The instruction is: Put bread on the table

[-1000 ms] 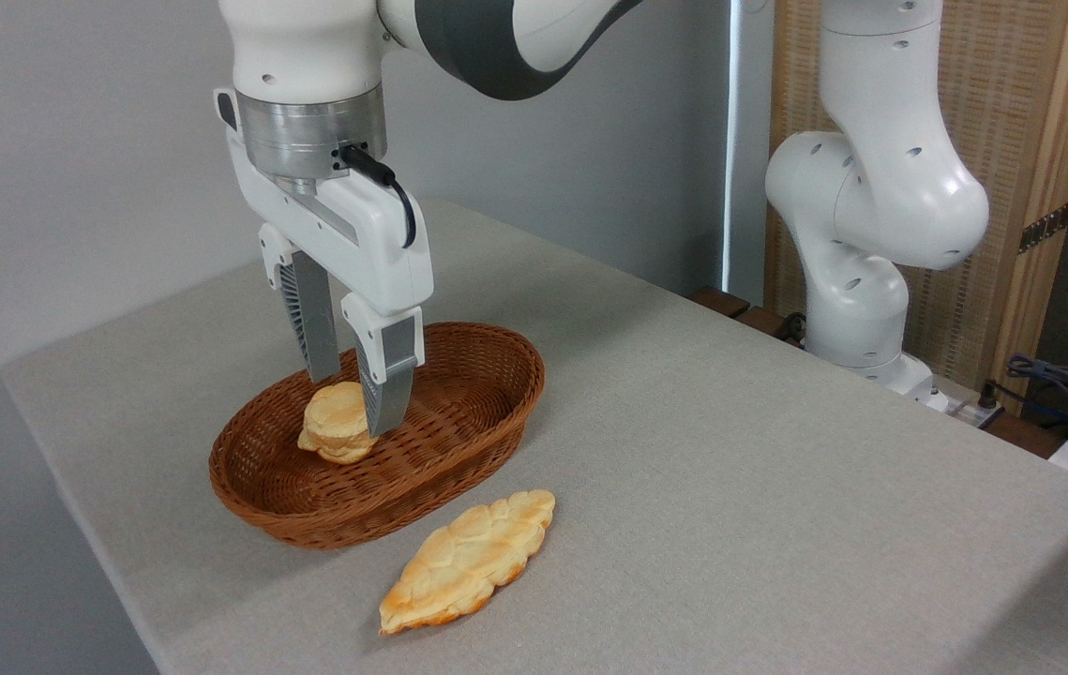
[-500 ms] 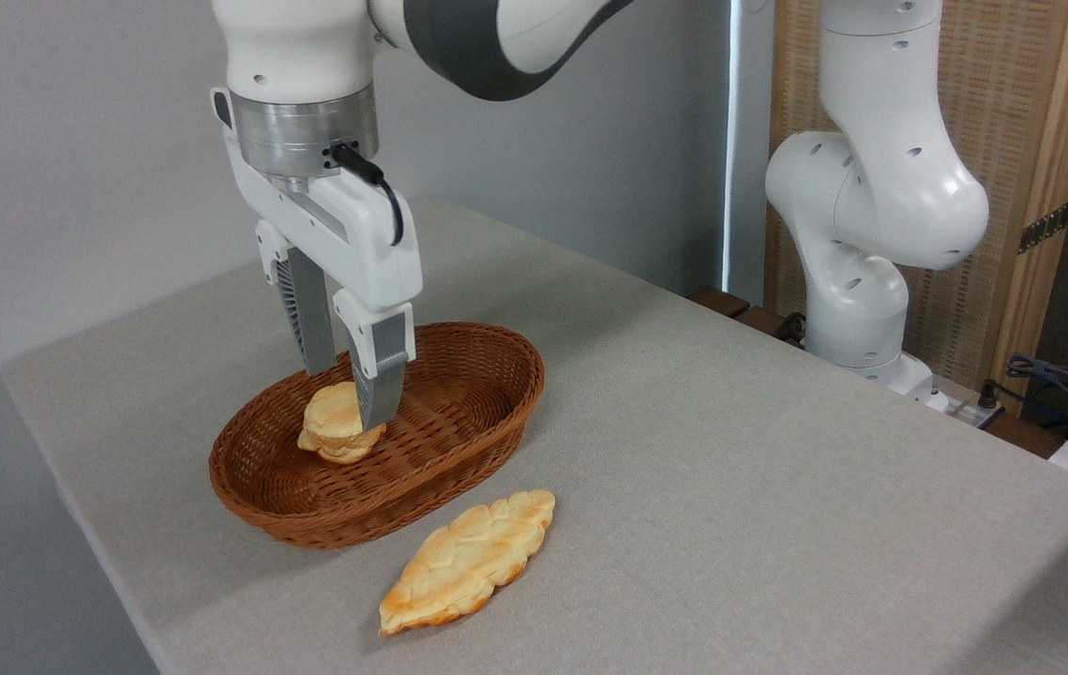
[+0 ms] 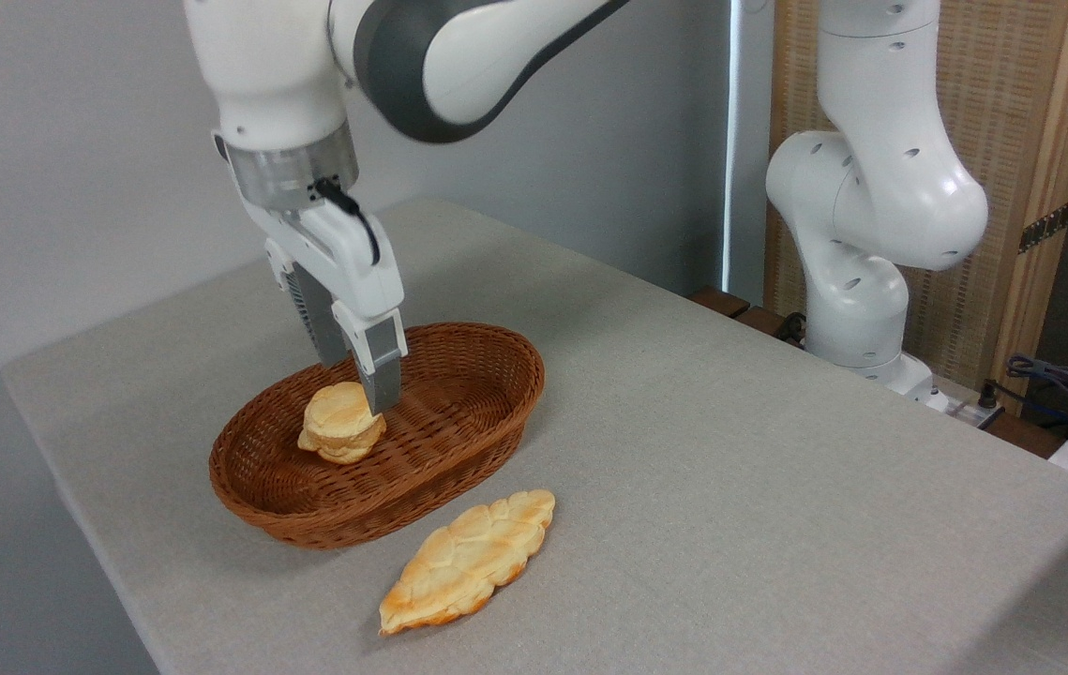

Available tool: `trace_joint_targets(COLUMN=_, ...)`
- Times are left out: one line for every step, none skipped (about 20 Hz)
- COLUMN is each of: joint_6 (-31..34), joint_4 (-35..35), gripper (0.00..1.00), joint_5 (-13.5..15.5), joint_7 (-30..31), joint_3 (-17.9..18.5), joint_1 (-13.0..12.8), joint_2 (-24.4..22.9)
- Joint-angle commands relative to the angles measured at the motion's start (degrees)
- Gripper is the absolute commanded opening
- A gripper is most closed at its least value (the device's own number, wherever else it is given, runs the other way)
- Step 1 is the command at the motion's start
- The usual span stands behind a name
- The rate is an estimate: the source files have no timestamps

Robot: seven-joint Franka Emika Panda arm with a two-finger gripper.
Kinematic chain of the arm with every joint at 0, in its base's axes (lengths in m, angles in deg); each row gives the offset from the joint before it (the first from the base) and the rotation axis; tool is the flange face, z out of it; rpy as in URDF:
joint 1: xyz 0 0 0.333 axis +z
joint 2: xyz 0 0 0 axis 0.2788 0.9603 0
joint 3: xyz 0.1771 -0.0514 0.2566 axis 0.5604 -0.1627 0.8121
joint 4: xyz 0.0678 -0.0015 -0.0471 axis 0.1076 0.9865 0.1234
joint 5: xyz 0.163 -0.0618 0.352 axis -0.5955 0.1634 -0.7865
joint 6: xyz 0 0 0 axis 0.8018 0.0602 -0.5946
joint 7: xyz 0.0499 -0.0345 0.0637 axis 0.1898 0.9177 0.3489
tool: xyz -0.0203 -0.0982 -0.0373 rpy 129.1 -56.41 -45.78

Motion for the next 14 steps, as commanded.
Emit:
trace_joint_targets(joint_6=0.13, joint_4=1.6, gripper=1.0, joint_5=0.75, joint_7=0.29, joint_3=-2.05, joint_1=-0.33, joint_2=1.37)
trace_joint_targets(joint_6=-0.39, joint_4=1.68, gripper=1.0, joint_5=0.84, joint_7=0.29, joint_3=-3.19, joint_1=-0.33, joint_2=2.07)
trace_joint_targets(joint_6=-0.91, joint_4=1.68, gripper=1.0, joint_5=0.84, joint_7=0.29, joint_3=-3.46, joint_1=-0.33, joint_2=2.43)
trace_joint_targets(joint_6=-1.96, joint_4=1.77, gripper=1.0, joint_5=0.84, joint_7=0.29, joint_3=-3.72, joint_1=-0.33, joint_2=2.78)
trace_joint_targets(joint_6=-2.93, joint_4=2.21, gripper=1.0, joint_5=0.84, joint_7=0.29, joint_3=-3.81, joint_1=-0.33, joint_2=3.3)
trace_joint_targets(joint_6=-4.42, joint_4=2.39, gripper=1.0, joint_5=0.84, joint_7=0.29, joint_3=-4.6, joint_1=-0.33, joint_2=3.92)
trace_joint_targets(joint_6=-5.48, joint_4=2.74, gripper=1.0, joint_5=0.76, joint_7=0.29, joint_3=-5.21, joint_1=-0.33, joint_2=4.45)
trace_joint_targets(joint_6=-6.01, joint_4=2.74, gripper=1.0, joint_5=0.75, joint_7=0.29, joint_3=-5.31, joint_1=-0.33, joint_2=4.8)
trace_joint_targets(joint_6=-6.63, joint_4=2.74, gripper=1.0, joint_5=0.75, joint_7=0.29, joint_3=-5.39, joint_1=-0.33, joint_2=5.33)
trace_joint_targets(joint_6=-7.07, joint_4=2.74, gripper=1.0, joint_5=0.75, joint_7=0.29, joint_3=-5.39, joint_1=-0.33, joint_2=5.68)
trace_joint_targets(joint_6=-7.42, joint_4=2.74, gripper=1.0, joint_5=0.75, joint_7=0.29, joint_3=-5.48, joint_1=-0.33, joint_2=6.12)
trace_joint_targets(joint_6=-7.6, joint_4=2.74, gripper=1.0, joint_5=0.75, joint_7=0.29, joint_3=-5.66, joint_1=-0.41, joint_2=6.38)
trace_joint_targets(joint_6=-7.6, joint_4=2.74, gripper=1.0, joint_5=0.58, joint_7=0.2, joint_3=-6.35, joint_1=-0.33, joint_2=6.65)
trace_joint_targets(joint_6=-7.6, joint_4=2.65, gripper=1.0, joint_5=0.32, joint_7=0.2, joint_3=-6.53, joint_1=-0.33, joint_2=6.91)
